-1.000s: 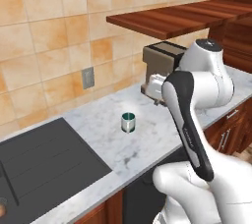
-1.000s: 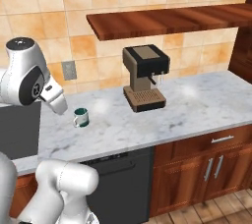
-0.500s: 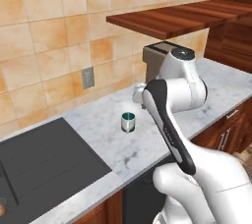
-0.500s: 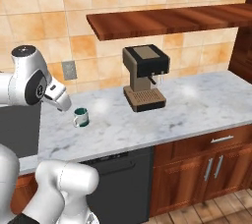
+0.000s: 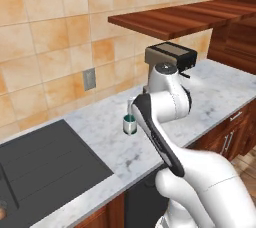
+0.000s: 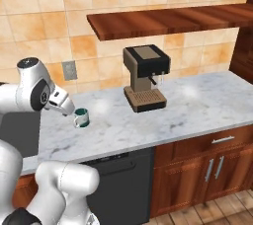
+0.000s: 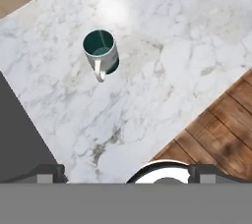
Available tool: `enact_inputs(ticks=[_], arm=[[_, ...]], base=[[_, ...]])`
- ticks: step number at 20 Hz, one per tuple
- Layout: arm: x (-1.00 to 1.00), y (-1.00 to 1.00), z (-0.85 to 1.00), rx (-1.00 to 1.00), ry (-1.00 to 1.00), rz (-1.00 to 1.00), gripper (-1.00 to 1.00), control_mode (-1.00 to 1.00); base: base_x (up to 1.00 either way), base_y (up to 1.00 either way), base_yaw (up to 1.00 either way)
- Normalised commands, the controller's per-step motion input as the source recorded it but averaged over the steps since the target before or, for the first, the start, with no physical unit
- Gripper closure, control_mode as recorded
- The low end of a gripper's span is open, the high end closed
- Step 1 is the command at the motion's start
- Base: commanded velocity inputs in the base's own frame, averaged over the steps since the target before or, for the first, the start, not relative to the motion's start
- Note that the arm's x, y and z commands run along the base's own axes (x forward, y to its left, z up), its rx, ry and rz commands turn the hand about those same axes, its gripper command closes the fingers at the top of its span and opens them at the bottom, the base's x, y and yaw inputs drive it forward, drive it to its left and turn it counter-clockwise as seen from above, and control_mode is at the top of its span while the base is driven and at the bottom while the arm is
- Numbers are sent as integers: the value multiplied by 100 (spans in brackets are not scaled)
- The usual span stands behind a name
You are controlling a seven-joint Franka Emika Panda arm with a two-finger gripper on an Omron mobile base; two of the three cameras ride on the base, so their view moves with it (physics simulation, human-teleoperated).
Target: Clear the mugs and bowl far away from the sink.
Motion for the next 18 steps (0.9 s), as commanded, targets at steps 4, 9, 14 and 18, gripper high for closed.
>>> enact_inputs(ticks=[4,9,14,18], arm=[[34,1,-49,0,5,3,-100,-100],[34,3,-45,0,1,2,-100,-100],[35,6,-33,0,0,1,-100,-100],[36,10,-27,0,0,1,-100,-100]], base=[[0,0,0],[0,0,0],[0,0,0],[0,0,0]])
